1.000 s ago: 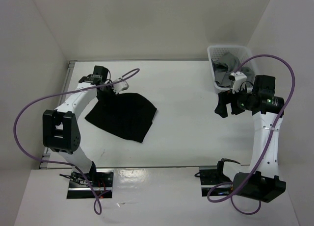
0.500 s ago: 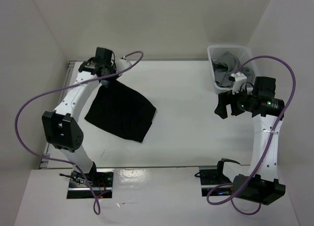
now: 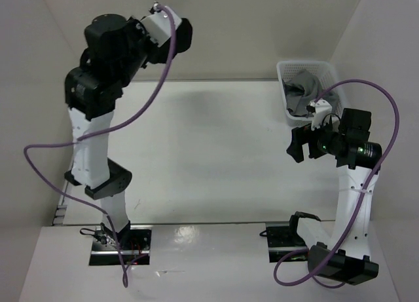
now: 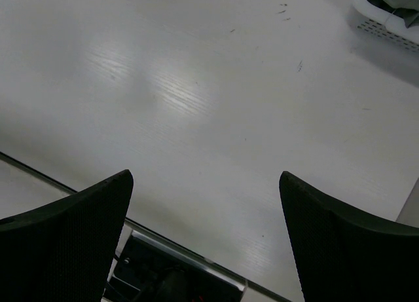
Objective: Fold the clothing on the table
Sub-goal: Flatten the skirt out
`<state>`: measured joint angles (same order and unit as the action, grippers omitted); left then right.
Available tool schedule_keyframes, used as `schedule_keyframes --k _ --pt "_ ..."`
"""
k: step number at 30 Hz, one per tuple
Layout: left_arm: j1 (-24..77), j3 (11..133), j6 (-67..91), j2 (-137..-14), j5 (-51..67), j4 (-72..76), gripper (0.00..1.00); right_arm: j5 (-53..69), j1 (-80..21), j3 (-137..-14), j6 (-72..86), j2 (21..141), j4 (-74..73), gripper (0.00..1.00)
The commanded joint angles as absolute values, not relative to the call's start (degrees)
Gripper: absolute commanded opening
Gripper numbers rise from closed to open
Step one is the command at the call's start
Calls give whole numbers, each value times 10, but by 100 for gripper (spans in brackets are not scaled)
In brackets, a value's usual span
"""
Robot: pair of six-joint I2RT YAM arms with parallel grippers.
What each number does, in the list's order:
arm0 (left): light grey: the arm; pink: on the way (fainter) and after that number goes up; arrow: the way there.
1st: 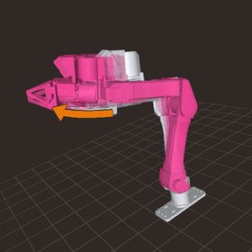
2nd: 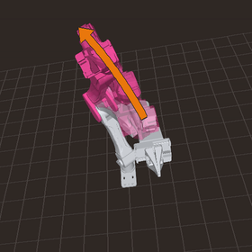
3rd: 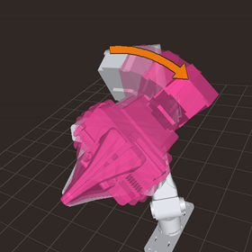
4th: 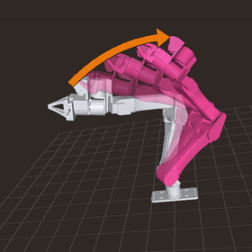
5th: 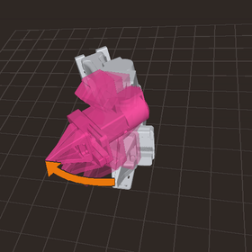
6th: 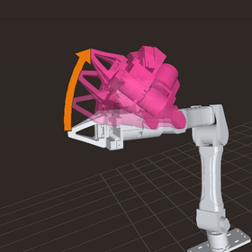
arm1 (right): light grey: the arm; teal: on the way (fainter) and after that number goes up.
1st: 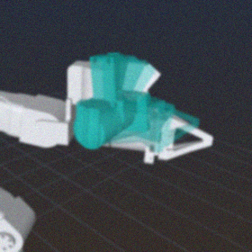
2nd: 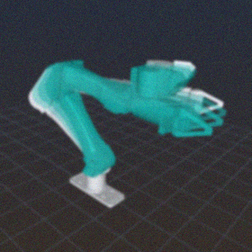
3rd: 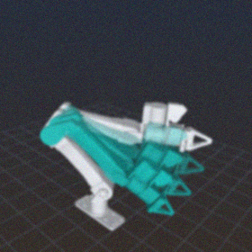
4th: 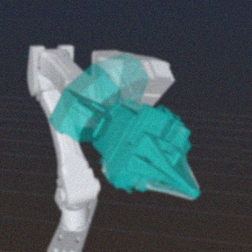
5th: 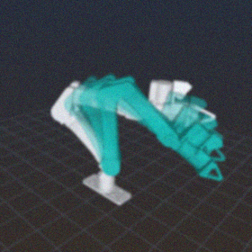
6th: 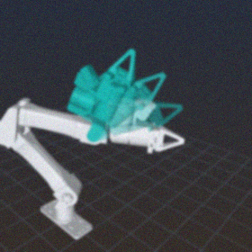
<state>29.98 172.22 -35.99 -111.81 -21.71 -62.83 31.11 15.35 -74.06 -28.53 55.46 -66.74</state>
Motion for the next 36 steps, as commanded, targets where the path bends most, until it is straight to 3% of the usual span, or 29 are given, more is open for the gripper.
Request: schedule_keyframes --k 1,7,11,16,19,27,36 --pt "300 1683 -265 -1063 -210 -746 0 313 149 -738 -280 548 -646 96" --pt "273 1298 -208 -840 93 -735 0 318 144 -738 -280 548 -646 96" --pt "236 1120 -238 -729 164 -726 0 323 139 -738 -286 553 -646 96" --pt "216 780 -245 -619 136 -659 0 335 134 -738 -298 569 -657 96" --pt "205 670 -229 -556 131 -619 0 340 128 -744 -304 582 -662 96" --pt "200 692 -138 -533 76 -568 0 359 65 -776 -322 665 -685 96" --pt "76 714 -138 -662 224 -513 0 349 -75 -856 -319 800 -701 96"
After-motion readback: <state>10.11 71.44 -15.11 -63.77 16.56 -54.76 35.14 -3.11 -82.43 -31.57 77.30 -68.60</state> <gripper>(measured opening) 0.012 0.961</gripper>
